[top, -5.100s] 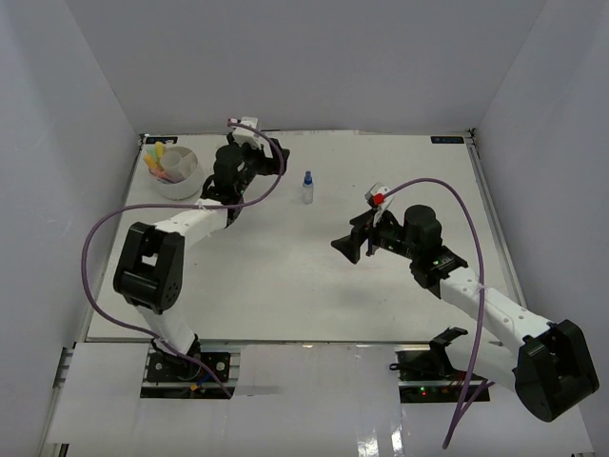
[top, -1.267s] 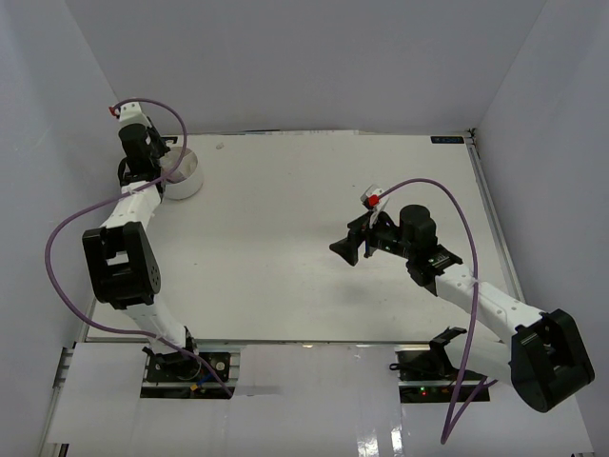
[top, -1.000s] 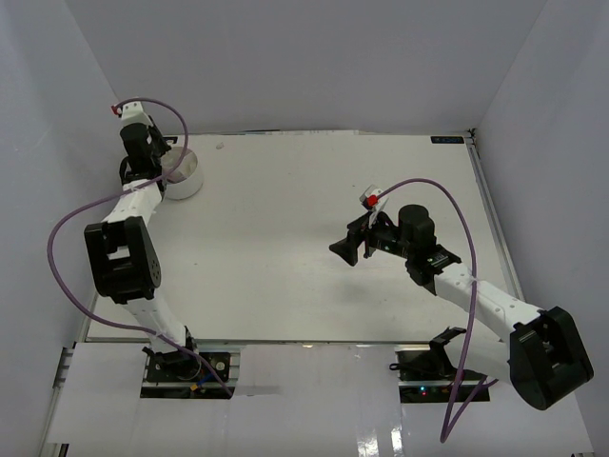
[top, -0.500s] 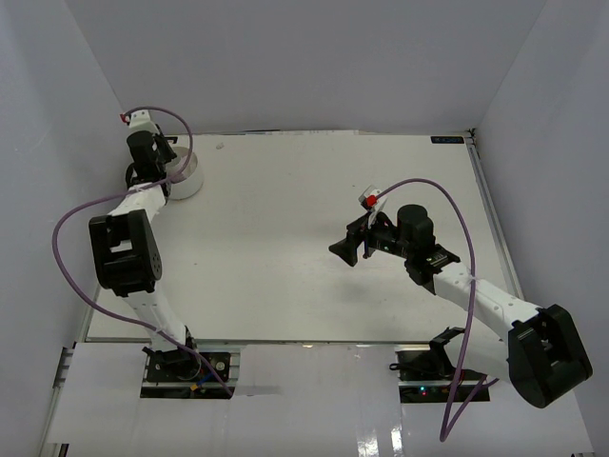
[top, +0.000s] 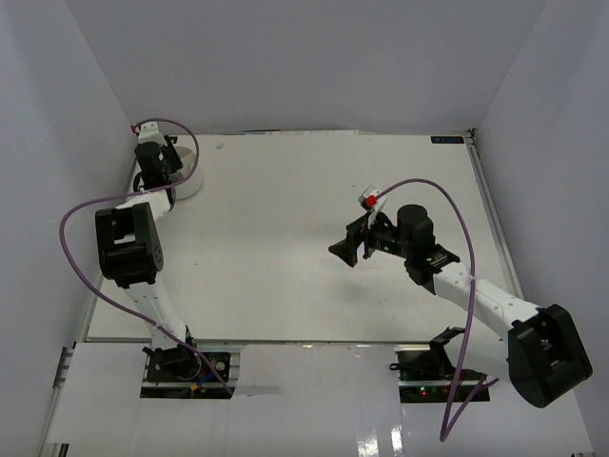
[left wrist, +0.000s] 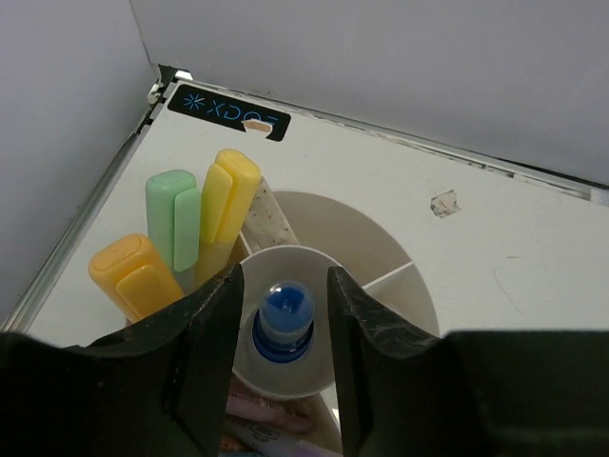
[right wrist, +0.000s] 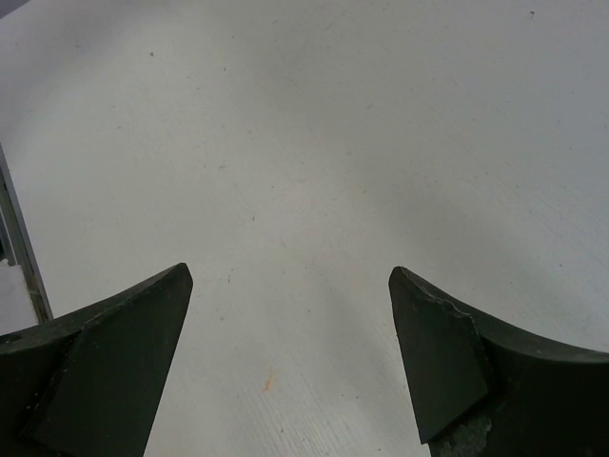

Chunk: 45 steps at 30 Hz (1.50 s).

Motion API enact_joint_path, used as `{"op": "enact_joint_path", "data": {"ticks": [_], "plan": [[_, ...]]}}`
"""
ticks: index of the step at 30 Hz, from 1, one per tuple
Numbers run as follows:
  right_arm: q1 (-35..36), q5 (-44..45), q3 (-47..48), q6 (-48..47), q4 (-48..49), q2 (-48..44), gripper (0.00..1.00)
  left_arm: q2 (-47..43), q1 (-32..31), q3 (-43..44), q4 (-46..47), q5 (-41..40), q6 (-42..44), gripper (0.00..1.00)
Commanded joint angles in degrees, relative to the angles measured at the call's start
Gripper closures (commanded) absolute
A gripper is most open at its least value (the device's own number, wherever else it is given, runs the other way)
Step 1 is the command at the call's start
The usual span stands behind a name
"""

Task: Sort the stationery into containers
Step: Place the stationery in the storage box, then reset both arms

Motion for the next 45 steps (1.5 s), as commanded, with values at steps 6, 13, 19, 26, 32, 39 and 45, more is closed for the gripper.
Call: {"op": "enact_joint_path", "data": {"ticks": [6, 13, 19, 26, 32, 39, 45], "plan": [[-0.2, -1.1, 1.2, -0.8, 1.6, -1.0, 0.1, -3.4, 0.2, -0.8, 1.8, 0.4, 0.3, 0.26], [-0.2, 1.9, 4.0, -1.1, -3.2, -4.5, 0.1, -12.2, 0.1, 1.3, -7.7, -0.4, -2.5, 0.02], [-0.3, 16.3, 7.6, -0.5, -11.0, -11.5, 0.1, -29.2, 0.1, -0.7, -25.5, 2.1, -6.2, 0.02], [-0.3, 34.0, 10.6, 0.5, -20.0, -24.2, 0.1, -54.5, 0.0, -7.0, -43.1, 10.1, -8.1, 0.02], [-0.2, 42.4, 8.6, 0.1, -23.1, -35.2, 0.1, -68.1, -8.7, -10.9, -55.2, 6.9, -6.2, 0.02], [-0.2, 45.4, 3.8, -0.6, -28.7, -44.8, 0.1, -85.1, -15.6, -16.7, -63.5, 1.6, -7.7, 0.02], [-0.2, 45.6, -0.8, -0.7, -28.0, -49.9, 0.1, -89.8, -16.1, -20.7, -65.1, -1.1, -10.4, 0.02]]}}
